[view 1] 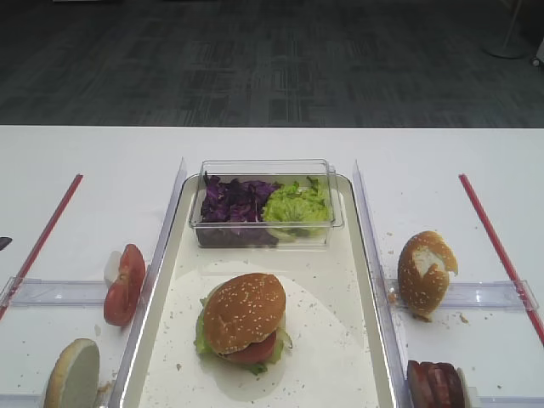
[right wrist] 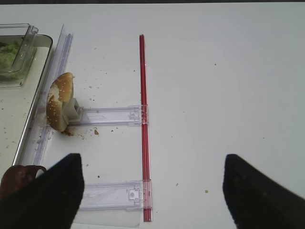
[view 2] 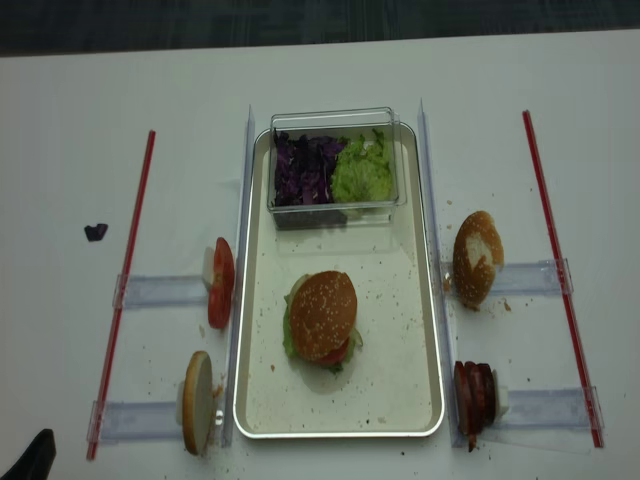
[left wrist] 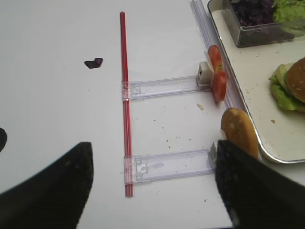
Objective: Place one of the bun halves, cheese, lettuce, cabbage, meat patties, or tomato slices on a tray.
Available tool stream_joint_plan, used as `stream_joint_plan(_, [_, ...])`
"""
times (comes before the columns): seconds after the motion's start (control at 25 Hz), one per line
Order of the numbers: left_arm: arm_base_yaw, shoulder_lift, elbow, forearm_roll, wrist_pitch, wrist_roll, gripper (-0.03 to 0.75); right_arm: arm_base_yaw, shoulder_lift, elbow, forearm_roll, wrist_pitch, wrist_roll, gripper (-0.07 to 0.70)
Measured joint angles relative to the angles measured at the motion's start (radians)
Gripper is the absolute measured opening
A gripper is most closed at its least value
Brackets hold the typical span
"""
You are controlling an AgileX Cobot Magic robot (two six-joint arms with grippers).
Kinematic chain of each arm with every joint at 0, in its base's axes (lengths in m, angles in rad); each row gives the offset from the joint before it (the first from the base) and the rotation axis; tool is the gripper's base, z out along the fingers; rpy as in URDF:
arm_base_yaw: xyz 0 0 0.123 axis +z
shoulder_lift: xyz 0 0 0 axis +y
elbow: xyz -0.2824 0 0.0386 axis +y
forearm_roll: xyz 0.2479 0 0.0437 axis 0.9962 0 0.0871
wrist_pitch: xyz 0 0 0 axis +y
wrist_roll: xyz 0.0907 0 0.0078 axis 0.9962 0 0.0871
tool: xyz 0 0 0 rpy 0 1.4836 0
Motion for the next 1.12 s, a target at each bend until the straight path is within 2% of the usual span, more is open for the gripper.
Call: stream_joint_plan(1.12, [0.000,0.000,0.000,0.000,0.000,0.000,0.491,0.000,0.000,0.000,0.000,0.000,-0.002,0.614])
